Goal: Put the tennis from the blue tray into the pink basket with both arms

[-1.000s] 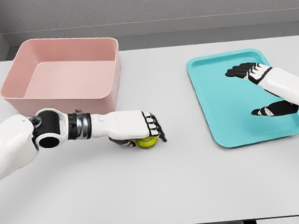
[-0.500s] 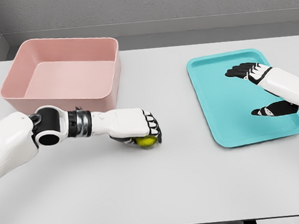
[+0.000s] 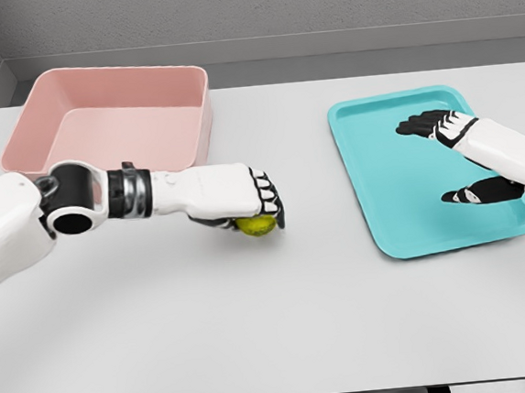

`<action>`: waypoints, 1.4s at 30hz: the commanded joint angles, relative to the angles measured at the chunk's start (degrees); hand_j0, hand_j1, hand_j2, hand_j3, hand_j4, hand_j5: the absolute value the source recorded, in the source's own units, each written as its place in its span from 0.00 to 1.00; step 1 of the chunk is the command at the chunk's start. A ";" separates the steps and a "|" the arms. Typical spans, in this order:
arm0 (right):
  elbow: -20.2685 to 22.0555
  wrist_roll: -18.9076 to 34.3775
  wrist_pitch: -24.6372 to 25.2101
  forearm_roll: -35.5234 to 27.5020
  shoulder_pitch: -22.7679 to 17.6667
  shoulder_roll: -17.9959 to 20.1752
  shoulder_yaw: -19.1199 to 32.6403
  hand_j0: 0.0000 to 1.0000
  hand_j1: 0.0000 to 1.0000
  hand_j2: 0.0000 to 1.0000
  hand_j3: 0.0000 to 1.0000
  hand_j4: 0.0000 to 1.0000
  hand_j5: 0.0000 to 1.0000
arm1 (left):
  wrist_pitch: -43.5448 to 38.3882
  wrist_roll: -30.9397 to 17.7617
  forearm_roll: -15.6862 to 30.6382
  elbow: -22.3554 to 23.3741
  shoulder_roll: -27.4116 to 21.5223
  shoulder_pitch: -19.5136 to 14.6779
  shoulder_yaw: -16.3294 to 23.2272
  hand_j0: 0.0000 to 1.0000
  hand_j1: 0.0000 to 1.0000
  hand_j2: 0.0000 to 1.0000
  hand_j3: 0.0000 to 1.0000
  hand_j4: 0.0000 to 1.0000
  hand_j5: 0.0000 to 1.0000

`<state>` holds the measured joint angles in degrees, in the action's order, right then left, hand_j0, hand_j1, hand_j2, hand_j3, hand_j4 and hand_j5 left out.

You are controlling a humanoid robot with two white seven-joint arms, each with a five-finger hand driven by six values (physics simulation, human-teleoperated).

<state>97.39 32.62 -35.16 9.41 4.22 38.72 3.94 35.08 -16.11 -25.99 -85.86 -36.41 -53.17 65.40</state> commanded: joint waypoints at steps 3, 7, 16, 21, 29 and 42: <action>-0.01 -0.01 0.16 -0.44 0.00 0.04 0.02 1.00 1.00 1.00 1.00 1.00 1.00 | -0.08 0.03 2.52 -0.27 -1.73 -0.70 -0.36 0.68 0.68 0.68 0.68 0.68 0.68; -0.01 -0.10 0.16 -0.44 0.00 0.04 0.02 1.00 1.00 1.00 1.00 1.00 1.00 | -0.08 0.03 3.84 -0.27 -2.96 -1.93 -0.71 0.68 0.68 0.68 0.68 0.68 0.68; -0.01 -0.10 0.16 -0.44 0.00 0.04 0.02 1.00 1.00 1.00 1.00 1.00 1.00 | -0.08 0.03 5.24 -0.01 -5.07 -3.60 -3.26 0.68 0.68 0.68 0.68 0.68 0.68; -0.01 -0.01 0.16 -0.44 0.00 0.04 0.02 1.00 1.00 1.00 1.00 1.00 1.00 | -0.08 0.03 5.59 0.25 -5.95 -3.69 -4.49 0.68 0.68 0.68 0.68 0.68 0.68; -0.01 -0.01 0.16 -0.44 0.00 0.04 0.02 1.00 1.00 1.00 1.00 1.00 1.00 | -0.08 0.03 6.47 0.43 -9.02 -4.22 -6.42 0.68 0.68 0.68 0.68 0.68 0.68; 0.08 -0.10 0.16 -0.44 0.00 0.04 0.02 1.00 1.00 1.00 1.00 1.00 1.00 | -0.08 0.21 11.48 25.30 -15.18 -4.22 -18.20 0.94 0.94 0.94 0.94 0.94 0.94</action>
<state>97.45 32.56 -35.16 9.41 4.22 38.71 3.95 35.08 -16.00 -15.22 -65.64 -51.09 -57.39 49.11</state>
